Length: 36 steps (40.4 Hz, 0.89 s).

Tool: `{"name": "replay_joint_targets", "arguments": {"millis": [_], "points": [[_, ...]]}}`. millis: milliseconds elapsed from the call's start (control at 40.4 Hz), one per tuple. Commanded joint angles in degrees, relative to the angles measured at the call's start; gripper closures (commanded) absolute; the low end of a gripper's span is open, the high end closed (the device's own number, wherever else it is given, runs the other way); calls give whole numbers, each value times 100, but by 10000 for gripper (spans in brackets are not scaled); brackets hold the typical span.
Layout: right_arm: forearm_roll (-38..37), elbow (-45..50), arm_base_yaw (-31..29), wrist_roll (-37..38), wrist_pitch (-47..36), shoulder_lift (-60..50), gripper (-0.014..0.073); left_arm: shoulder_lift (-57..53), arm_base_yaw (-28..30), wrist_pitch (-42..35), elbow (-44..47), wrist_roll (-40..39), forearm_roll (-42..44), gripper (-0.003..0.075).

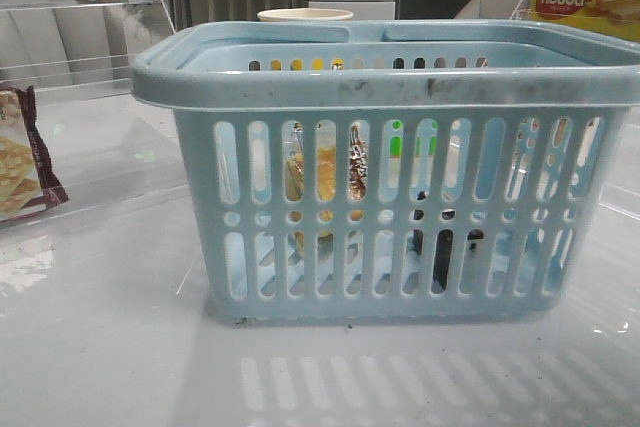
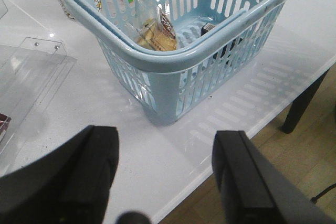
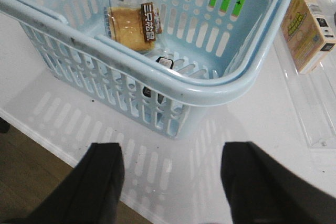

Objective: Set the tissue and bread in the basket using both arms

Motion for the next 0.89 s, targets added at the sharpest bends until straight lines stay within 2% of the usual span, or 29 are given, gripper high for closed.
{"name": "replay_joint_targets", "arguments": {"millis": [0,173,371,519,865], "points": [[-62,-150,-5,-35,-404,7,158,12,-33,-451,-157,-63,-27,269],[-62,-150,-5,-35,-404,7,361,12,-33,-451,-157,-63,-27,372],[-62,-150,-5,-35,-410,7,505,12,-33,-451,-157,-63,-27,544],[-62,-150,-5,-35,-415,7,538,12,-33,-451,-157,-63,-27,631],[-62,-150,-5,-35,-405,7,538,12,-33,-451,-157,-63,-27,629]]}}
